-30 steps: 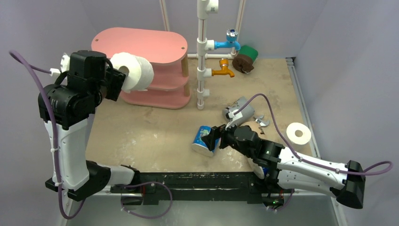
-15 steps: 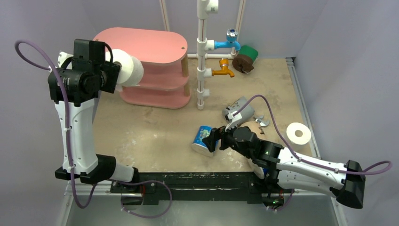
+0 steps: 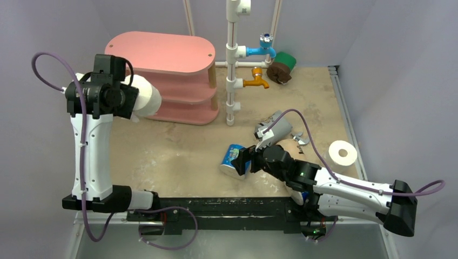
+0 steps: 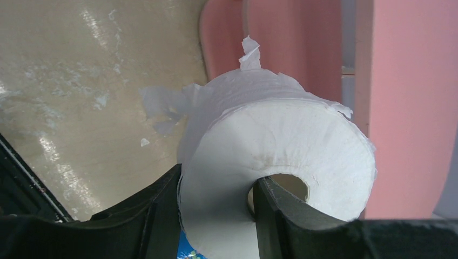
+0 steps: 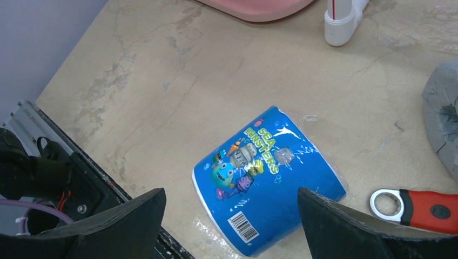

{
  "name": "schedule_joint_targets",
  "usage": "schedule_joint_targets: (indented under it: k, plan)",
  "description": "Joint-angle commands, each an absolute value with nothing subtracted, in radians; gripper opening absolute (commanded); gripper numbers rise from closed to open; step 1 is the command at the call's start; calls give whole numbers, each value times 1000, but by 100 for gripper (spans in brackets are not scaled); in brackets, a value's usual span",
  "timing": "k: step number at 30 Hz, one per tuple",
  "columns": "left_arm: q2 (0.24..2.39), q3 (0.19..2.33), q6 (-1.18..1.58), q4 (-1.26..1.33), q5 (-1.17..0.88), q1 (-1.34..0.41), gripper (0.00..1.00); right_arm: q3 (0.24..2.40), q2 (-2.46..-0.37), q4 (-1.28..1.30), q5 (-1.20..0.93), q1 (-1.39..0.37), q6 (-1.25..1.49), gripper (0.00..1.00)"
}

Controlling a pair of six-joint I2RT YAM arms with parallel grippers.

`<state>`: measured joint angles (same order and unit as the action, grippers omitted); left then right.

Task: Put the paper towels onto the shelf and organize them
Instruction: Place the paper towel on the shelf.

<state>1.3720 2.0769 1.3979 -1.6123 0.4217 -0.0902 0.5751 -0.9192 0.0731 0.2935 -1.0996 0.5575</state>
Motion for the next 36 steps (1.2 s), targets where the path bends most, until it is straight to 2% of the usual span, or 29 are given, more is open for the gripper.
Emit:
schedule_joint_targets:
  k: [1,20,36]
  plan:
    - [1317,1998,1404,-1560,431,-57,0,585,-919,27,287,-1101,559,93]
    - [1489,1945,1417,-1467,328,34,0,559,-875,58,308,-1101,564,93]
    - [1499,1863,1501,-1354,300,35,0,554,-881,60,316,-1101,557,94]
